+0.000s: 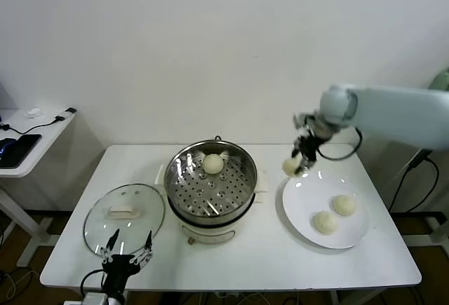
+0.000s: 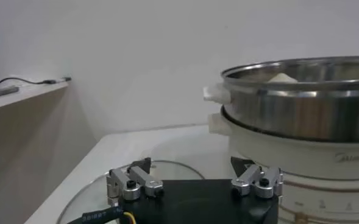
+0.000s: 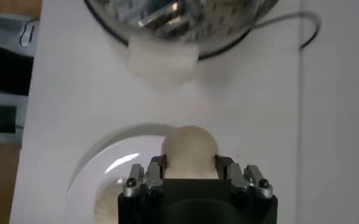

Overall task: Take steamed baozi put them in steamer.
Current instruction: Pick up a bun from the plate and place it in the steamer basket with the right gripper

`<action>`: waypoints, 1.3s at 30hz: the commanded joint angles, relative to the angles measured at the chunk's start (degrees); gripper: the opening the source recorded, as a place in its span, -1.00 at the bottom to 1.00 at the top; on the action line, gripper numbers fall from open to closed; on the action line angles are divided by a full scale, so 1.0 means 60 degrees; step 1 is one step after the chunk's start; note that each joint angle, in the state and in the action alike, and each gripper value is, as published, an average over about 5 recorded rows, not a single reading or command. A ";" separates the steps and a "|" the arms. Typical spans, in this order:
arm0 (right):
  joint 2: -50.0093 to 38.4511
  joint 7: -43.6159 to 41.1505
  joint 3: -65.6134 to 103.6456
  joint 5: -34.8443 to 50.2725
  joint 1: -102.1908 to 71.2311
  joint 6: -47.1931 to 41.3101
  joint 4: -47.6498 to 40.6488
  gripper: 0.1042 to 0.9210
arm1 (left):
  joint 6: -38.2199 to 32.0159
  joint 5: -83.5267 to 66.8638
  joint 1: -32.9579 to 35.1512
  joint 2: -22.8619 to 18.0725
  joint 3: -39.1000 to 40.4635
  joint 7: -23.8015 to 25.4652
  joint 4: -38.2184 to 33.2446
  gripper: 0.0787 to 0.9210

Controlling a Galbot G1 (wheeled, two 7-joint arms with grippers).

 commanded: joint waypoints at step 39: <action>0.5909 0.2232 0.1071 0.1540 -0.3429 -0.1430 -0.3334 0.12 | -0.0003 0.0161 -0.0001 -0.0063 0.0160 0.0118 -0.0039 0.77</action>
